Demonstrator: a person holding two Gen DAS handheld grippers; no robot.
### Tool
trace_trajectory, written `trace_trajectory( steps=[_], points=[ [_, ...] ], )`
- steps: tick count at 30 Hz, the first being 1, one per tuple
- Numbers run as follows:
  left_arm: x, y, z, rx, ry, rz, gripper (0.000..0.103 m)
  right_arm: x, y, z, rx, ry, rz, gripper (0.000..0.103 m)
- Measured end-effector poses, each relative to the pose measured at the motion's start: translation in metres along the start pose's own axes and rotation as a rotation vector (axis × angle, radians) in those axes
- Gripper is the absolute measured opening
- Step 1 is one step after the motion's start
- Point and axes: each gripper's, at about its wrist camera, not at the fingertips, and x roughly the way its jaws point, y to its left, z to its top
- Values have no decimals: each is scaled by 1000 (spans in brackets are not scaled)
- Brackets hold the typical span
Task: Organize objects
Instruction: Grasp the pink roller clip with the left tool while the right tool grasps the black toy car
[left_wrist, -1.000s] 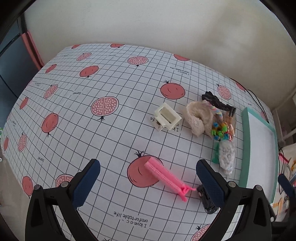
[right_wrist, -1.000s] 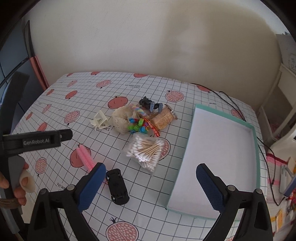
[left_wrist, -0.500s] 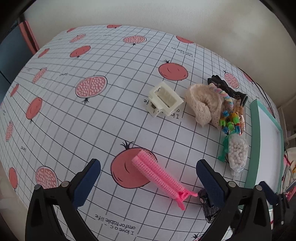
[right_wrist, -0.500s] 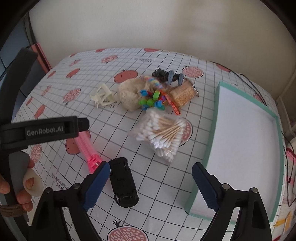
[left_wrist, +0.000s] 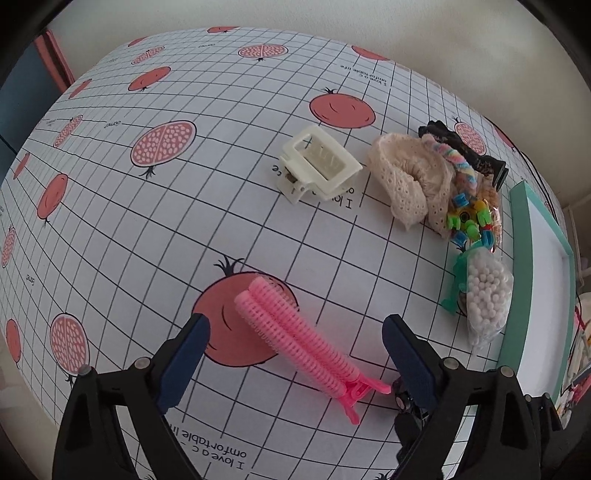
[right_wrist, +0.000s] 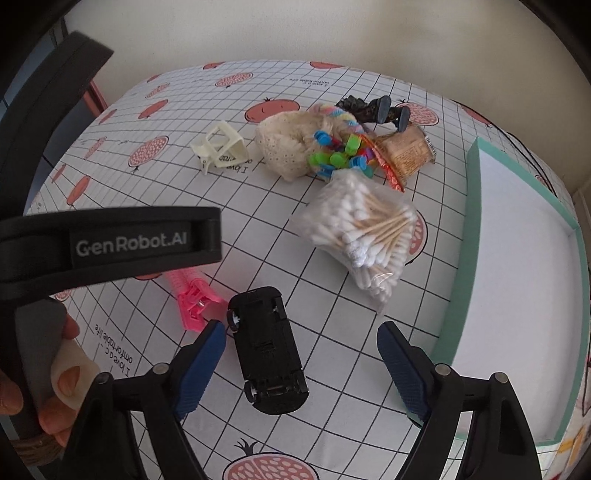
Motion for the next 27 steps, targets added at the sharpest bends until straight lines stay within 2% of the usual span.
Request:
trace_trajectory(
  steps=[8,10,17,19,27],
  points=[
    [7,-5,-1,14,9,31,92,13,2,-2,-15,42,-15,81],
    [8,-7,-2,27,13,31,77,14,1,-3,-17,49,-22,77],
    [9,-12,-5,48,30,22,66,14,-3,-6,-3,66,-22,66],
    [9,-14,-6,59,35,19,57,13,-5,-7,1,67,-21,61],
    [6,-18,-9,96,33,16,44,10,-18,-7,27,75,-13,46]
  ],
)
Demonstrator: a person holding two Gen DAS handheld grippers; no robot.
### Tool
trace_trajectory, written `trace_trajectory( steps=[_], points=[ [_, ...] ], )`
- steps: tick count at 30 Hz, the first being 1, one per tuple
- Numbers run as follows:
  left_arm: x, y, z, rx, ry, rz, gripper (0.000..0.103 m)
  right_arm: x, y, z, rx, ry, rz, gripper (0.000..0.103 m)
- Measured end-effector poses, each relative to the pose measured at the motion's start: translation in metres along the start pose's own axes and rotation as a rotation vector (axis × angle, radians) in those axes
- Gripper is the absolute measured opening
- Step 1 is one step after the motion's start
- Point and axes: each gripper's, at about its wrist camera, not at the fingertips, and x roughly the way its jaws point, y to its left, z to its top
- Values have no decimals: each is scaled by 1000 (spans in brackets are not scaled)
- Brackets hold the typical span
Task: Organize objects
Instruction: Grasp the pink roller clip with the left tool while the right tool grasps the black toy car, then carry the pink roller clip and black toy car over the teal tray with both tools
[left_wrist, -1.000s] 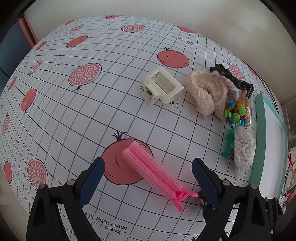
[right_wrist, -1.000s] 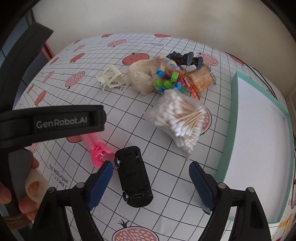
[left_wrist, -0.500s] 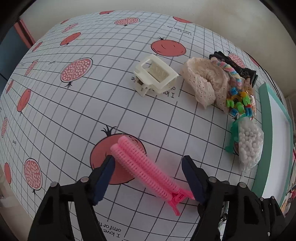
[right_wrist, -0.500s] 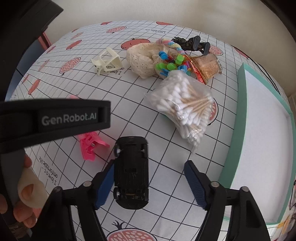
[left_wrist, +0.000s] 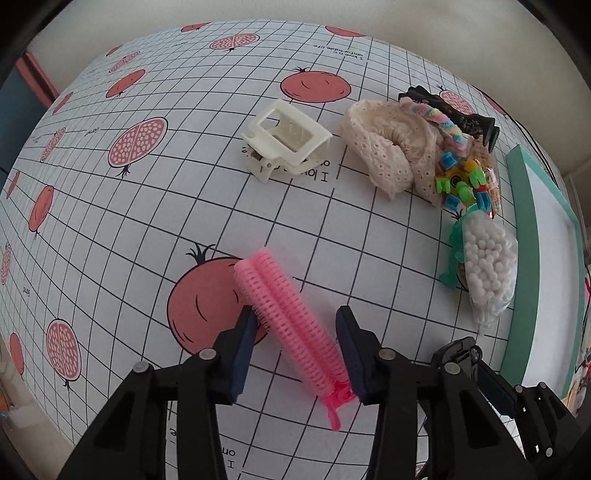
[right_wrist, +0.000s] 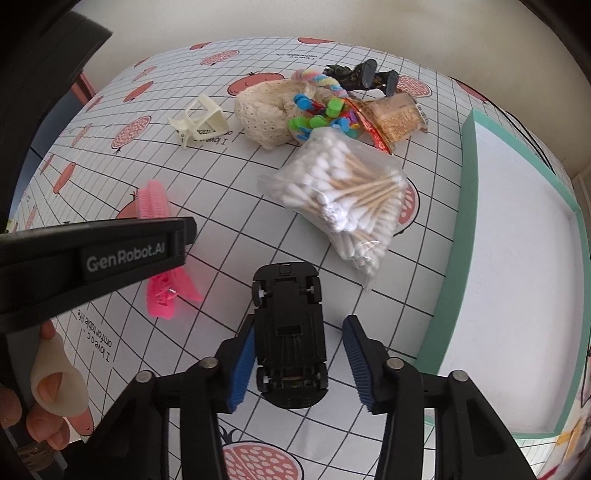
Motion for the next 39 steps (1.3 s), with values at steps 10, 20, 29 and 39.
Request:
trace_trajectory(
  steps=[10,20,29,39],
  points=[
    [-5,-2,-2,31,-5,-1,30,-2,-7,-1,20,9,14,36],
    [-33,3,-5,31,-67,-53,28,-32,-8,-14,62,-58,71,35],
    [-67,-19,-13,53,-166,-104,28,-61,-22,-19,122,-166,107,35],
    [-100,-59,7,118,-282,-180,28,-105,-83,-11,284,-336,116,35]
  ],
)
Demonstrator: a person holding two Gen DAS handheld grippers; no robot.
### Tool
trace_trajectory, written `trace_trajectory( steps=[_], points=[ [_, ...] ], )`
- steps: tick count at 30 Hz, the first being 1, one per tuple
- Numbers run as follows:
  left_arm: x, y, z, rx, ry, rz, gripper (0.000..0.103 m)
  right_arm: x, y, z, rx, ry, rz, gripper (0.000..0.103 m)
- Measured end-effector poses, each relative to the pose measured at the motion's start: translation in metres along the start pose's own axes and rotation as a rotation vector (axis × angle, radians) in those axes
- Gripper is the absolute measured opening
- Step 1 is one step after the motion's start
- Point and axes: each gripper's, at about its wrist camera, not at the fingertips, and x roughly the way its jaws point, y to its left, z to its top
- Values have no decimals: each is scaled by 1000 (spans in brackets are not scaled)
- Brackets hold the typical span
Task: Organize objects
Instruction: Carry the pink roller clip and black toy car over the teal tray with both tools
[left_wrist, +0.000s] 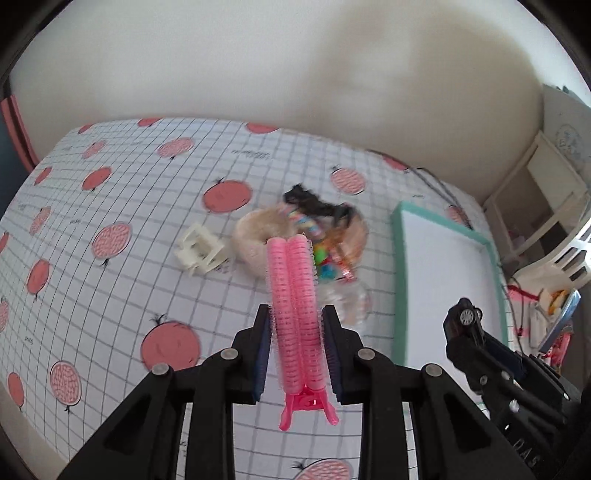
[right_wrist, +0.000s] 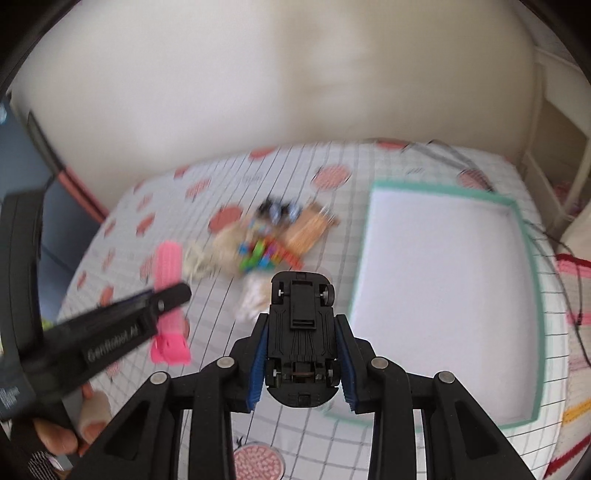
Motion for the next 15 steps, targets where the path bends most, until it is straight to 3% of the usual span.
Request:
trace_trajectory(
  steps=[7,15],
  points=[
    [-3,-58,29,93,-61,-56,28,-31,-36,39,78,-98,-48,36],
    [22,-108,60,140,-71,-126,28,-23,-81,70,155,-146,-70,36]
  ],
)
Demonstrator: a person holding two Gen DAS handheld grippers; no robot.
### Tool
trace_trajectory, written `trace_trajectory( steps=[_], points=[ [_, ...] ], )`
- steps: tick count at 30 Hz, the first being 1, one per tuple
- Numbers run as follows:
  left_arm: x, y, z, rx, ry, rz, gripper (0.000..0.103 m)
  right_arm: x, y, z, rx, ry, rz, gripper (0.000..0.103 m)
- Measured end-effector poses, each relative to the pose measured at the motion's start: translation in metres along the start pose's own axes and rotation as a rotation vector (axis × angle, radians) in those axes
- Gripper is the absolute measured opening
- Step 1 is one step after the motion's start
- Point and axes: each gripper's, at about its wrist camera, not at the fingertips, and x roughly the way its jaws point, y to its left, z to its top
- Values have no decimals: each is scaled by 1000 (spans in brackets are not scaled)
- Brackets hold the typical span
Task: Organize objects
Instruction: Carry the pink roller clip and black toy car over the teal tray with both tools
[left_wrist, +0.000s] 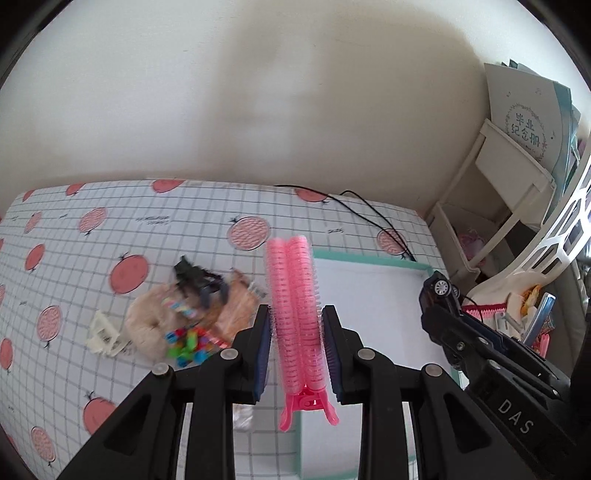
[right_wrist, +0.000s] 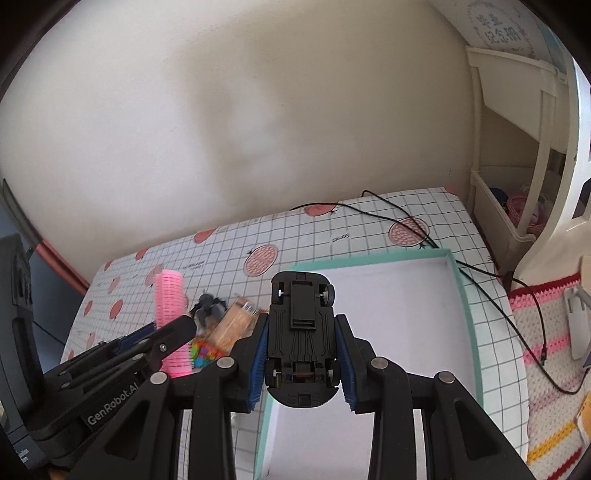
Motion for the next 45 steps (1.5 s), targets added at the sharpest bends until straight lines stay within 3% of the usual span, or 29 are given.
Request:
trace_trajectory(
  steps=[5,18,25,45],
  points=[
    [44,-16,5,5,34,-41,28,25,-30,10,38,9,-28,36],
    [135,-37,-7,45,135,-47,28,95,-102,14,99,89,-100,36],
    [152,-43,-9,66,139,-40,28,110,-115,14,115,106,-108,36],
    [161,-50,-18,95,162,-26,28,132,-105,-6,55,191,-157,36]
  ],
)
